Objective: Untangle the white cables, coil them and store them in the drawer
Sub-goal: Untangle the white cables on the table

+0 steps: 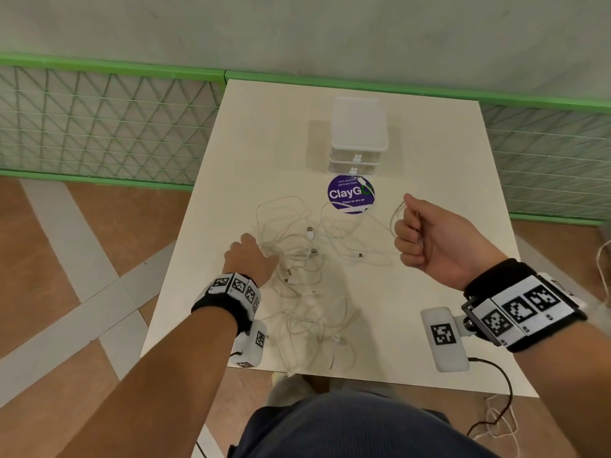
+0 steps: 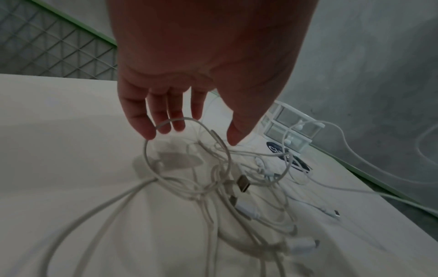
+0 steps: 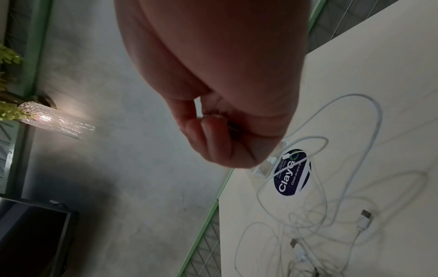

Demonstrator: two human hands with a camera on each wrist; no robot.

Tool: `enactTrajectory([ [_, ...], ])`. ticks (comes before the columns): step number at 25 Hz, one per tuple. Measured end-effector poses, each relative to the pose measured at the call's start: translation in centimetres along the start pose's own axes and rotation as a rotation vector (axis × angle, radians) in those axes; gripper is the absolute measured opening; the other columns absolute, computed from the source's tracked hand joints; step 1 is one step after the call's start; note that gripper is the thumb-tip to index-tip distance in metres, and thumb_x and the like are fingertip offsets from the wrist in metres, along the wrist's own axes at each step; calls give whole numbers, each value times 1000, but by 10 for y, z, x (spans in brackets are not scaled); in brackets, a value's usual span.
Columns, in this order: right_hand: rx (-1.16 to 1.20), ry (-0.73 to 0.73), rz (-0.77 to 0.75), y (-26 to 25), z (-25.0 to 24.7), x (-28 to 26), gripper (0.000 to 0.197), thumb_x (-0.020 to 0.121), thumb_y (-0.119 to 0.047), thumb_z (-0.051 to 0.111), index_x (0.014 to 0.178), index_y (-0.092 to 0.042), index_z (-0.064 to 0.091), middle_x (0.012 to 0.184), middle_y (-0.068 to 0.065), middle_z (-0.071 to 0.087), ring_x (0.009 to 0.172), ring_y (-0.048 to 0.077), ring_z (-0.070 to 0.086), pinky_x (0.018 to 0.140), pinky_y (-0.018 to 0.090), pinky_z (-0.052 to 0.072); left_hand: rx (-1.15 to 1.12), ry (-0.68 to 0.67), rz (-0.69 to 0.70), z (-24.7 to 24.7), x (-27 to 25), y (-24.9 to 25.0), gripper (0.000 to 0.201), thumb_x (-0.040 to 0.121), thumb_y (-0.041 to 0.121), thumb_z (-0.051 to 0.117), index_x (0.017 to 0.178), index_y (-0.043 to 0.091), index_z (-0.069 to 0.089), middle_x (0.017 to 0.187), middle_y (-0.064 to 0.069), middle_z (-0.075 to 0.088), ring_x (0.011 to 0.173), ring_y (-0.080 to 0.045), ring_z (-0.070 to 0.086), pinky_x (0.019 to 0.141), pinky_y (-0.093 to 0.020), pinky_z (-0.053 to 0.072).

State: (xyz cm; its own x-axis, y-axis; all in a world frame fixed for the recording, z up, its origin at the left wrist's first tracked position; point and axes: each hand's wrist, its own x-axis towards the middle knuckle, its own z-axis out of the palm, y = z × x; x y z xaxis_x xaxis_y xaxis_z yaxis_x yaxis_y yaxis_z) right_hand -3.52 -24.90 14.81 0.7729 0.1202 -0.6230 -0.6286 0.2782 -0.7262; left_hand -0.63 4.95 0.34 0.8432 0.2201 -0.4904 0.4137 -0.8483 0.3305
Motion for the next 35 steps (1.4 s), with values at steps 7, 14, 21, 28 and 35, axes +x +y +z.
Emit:
enactTrajectory([
  [7,-1,46,-4,15,11,-5,41,97,-35,55,62,-19,42,62,0,37,53,16,32,48,27,26,-218,-171,113,-15,-1,9,22,93,16,52,80,5,65,83,-12,69,78,-30,65,74,-42,54],
  [14,-135,-4,-85,22,39,3,26,95,-32,64,94,-7,69,64,0,47,53,13,39,51,27,31,-872,-373,96,-71,-43,68,31,94,2,40,74,4,63,41,4,39,41,-14,38,51,-24,40],
  [21,-402,91,-157,24,71,14,39,89,-43,71,81,-4,69,60,0,42,50,13,36,45,26,30,-917,-511,308,-91,-72,103,22,93,19,56,82,9,72,57,1,45,52,-16,43,64,-31,49],
  [28,213,-49,-197,-55,34,-21,45,100,-37,49,62,-24,30,53,-5,29,43,13,30,40,24,27,-1158,-298,-49,-86,-33,72,31,106,23,41,81,13,55,61,1,57,61,-19,61,78,-38,54],
  [35,45,-211,-185,-91,40,-45,41,101,-45,45,69,-20,48,49,-8,24,35,7,21,33,19,16,-869,102,265,-95,-51,101,46,82,21,67,125,18,51,126,-9,55,101,-21,58,86,-32,48],
])
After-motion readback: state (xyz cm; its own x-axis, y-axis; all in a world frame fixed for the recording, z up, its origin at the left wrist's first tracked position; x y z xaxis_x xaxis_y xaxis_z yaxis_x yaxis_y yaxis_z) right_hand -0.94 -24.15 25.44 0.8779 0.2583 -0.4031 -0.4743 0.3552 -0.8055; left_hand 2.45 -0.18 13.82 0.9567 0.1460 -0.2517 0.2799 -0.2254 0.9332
